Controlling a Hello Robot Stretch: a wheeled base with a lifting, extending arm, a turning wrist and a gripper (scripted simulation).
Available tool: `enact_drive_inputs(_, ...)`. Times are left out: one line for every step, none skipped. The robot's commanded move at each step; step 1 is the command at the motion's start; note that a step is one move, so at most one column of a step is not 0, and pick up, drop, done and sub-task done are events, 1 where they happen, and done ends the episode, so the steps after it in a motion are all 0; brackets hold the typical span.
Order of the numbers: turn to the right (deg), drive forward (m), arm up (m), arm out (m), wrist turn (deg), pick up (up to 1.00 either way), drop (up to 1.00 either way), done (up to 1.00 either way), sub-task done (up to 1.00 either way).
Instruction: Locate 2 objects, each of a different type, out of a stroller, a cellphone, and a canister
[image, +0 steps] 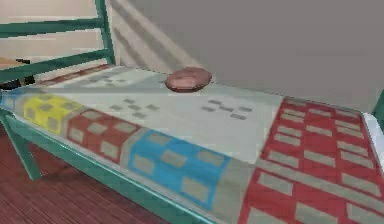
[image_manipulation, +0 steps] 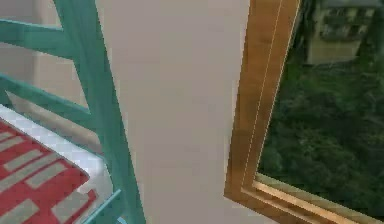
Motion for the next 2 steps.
enact_drive_inputs(-45.0,0.00,0.00,0.00,0.0,0.00,0.00,0.00,0.00)
enact_drive_inputs(-45.0,0.00,0.00,0.00,0.0,0.00,0.00,0.00,0.00)
